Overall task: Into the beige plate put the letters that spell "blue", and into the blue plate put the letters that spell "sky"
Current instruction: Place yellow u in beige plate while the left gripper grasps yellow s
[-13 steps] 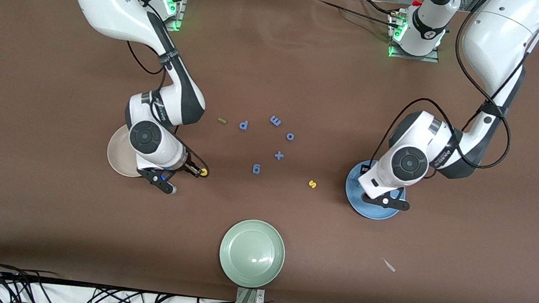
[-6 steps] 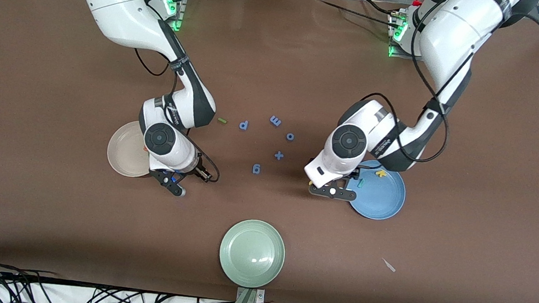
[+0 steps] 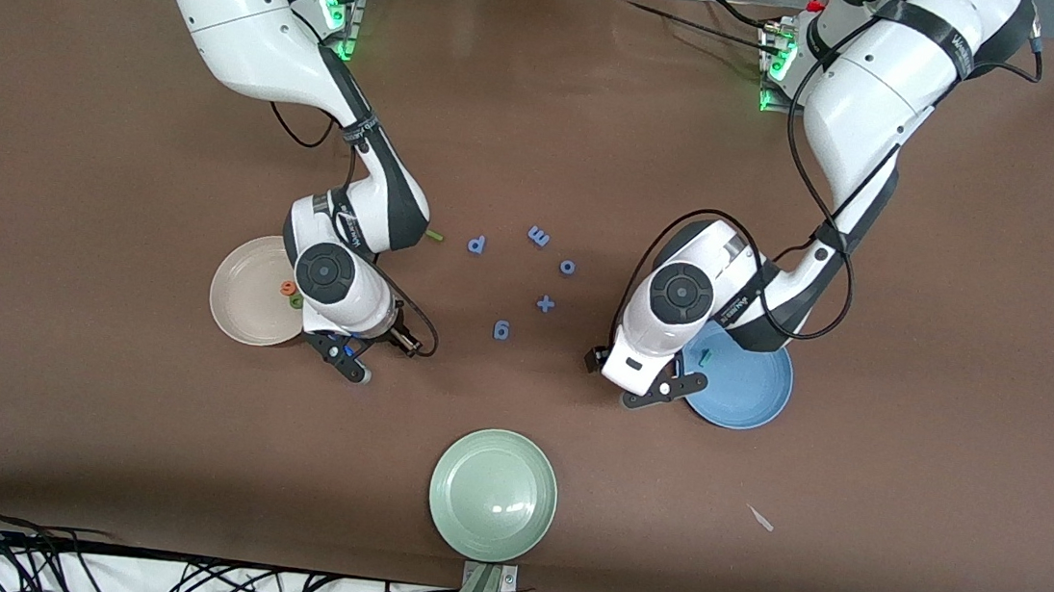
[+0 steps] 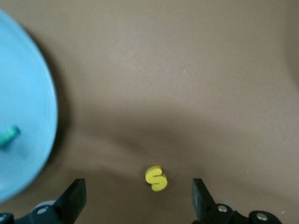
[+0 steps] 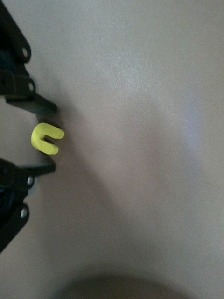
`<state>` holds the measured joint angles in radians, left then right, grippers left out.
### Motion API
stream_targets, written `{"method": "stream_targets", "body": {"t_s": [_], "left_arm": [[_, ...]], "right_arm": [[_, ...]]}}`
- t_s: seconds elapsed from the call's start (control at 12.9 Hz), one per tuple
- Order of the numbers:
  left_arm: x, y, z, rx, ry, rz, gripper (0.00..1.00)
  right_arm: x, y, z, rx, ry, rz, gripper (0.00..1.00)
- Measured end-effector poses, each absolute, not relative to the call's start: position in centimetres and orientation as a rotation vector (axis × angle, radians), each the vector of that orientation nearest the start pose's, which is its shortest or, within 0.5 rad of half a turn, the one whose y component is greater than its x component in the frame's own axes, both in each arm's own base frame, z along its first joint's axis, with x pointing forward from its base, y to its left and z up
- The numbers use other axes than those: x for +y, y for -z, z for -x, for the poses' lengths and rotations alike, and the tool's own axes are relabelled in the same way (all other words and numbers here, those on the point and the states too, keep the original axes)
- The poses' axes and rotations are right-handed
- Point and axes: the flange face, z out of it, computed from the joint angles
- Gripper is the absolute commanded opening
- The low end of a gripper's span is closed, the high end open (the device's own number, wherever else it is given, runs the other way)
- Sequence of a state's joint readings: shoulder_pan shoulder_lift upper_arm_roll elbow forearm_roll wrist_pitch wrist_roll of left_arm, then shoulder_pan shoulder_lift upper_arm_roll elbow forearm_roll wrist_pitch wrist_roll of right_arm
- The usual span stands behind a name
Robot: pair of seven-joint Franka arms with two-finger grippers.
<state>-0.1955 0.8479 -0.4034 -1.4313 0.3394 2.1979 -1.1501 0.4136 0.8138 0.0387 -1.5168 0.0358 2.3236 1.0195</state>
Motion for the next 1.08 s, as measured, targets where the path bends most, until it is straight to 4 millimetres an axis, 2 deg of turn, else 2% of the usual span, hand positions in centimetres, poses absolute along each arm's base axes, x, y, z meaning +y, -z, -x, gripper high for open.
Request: {"method": "stream_targets", "body": {"t_s": [0.15,0.31,0.46,0.54,0.62,0.85,1.01,1.08], "left_arm": [[-36.0,-20.5,-62.6,-0.863,-0.058,3.026,1.0],[-36.1,-19.1,-62.3,-0.955,-0.082,2.989,0.98],[-36.0,-18.2,-62.8,-1.0,-0.08,2.991,0.79],[-36.1,-17.9,-63.0,-1.014,-0.073,3.0,0.72],[-36.1,-17.7,-63.1,-1.021,-0.072,3.003,0.65],[-36.1,-17.6,-63.2,-1.029,-0.071,3.003,0.28],[-36.1,-17.6,-63.3,-1.03,-0.071,3.003,0.03],[-36.1,-17.6,-63.3,-1.03,-0.07,3.003,0.0]], "right_arm": [[30.7,-17.9,-64.0,0.916,-0.061,2.967,0.2],[30.6,-18.0,-64.0,0.901,-0.06,2.971,0.16],[30.0,-18.4,-64.2,0.855,-0.076,2.997,0.16],[29.0,-19.1,-64.5,0.82,-0.089,3.016,0.16],[27.6,-20.1,-64.8,0.775,-0.103,3.035,0.16],[21.4,-23.4,-64.2,0.607,-0.149,3.084,0.18],[17.4,-24.9,-62.3,0.515,-0.199,3.107,0.3],[15.9,-24.9,-60.9,0.495,-0.23,3.115,0.39]]}}
